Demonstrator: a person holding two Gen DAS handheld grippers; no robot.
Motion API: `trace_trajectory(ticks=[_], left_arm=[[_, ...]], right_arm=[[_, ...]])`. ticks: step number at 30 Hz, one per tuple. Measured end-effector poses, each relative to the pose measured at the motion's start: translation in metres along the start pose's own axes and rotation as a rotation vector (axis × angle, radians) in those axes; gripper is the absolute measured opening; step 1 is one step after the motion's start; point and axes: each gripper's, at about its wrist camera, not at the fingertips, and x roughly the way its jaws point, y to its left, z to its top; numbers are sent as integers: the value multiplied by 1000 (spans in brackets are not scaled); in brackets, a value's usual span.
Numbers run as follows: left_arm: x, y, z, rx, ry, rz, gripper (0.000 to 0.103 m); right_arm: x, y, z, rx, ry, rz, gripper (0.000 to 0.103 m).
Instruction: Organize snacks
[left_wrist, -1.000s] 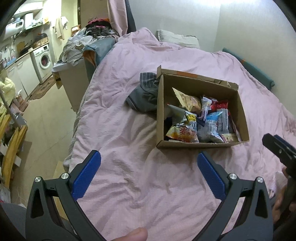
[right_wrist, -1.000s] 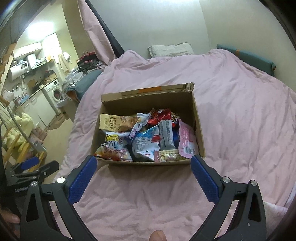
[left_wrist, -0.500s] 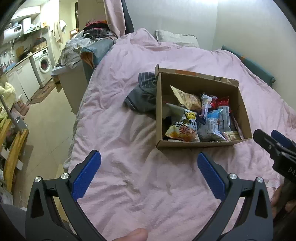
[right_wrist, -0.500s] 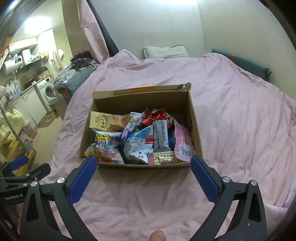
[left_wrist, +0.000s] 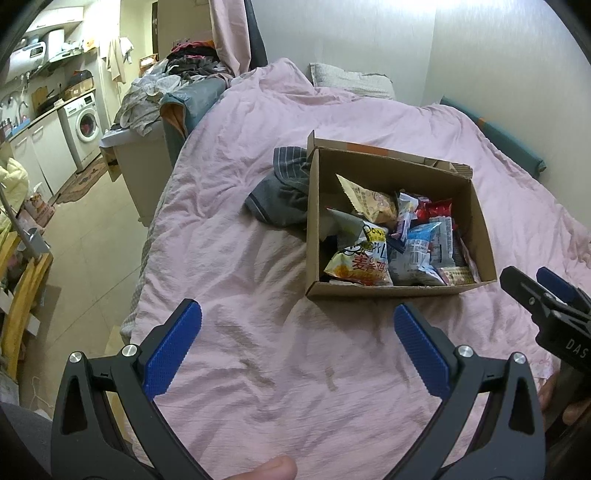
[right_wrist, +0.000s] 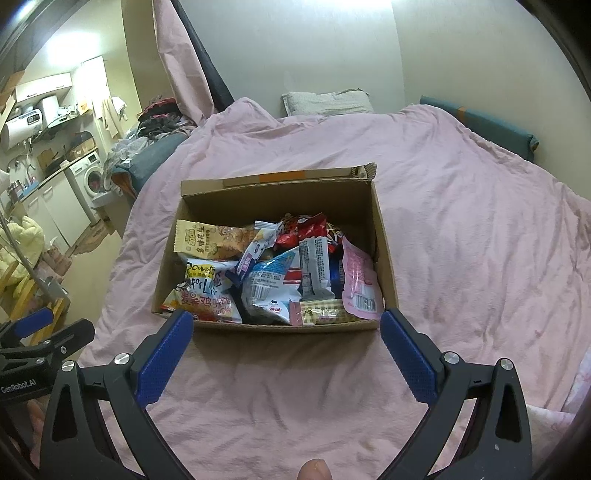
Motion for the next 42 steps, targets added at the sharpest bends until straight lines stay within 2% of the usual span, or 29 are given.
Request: trace_trajectory(ticks=[42], left_arm=[[-2, 1, 1, -11, 6, -3, 103]], right_arm=[[0, 2, 0, -29, 10, -14, 103]])
